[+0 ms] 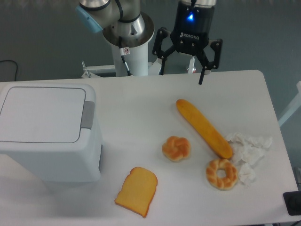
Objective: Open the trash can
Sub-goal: 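Lower the open gripper over the table toward the white trash can, then move the open gripper toward the lid of the white trash can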
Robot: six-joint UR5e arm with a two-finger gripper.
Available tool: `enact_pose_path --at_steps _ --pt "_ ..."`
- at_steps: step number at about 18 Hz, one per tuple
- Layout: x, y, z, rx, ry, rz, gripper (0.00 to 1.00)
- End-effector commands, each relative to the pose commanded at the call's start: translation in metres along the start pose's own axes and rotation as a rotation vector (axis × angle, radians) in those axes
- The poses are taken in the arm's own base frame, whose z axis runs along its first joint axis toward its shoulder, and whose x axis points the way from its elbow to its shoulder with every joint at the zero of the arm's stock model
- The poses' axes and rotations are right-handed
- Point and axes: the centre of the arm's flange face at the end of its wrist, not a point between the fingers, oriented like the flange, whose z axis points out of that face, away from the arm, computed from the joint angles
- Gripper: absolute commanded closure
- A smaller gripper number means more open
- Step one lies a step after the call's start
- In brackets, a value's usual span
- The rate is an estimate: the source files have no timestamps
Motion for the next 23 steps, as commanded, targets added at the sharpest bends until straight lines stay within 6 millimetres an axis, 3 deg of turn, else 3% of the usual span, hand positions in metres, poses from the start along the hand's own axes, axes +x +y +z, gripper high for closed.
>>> enact_pose_path --at_steps 5,23 --pt "-0.003 -0.005 0.010 0.013 -0.001 -0.141 0.00" --pt "0.011 -0.025 0.025 0.090 0.103 -0.320 0.00"
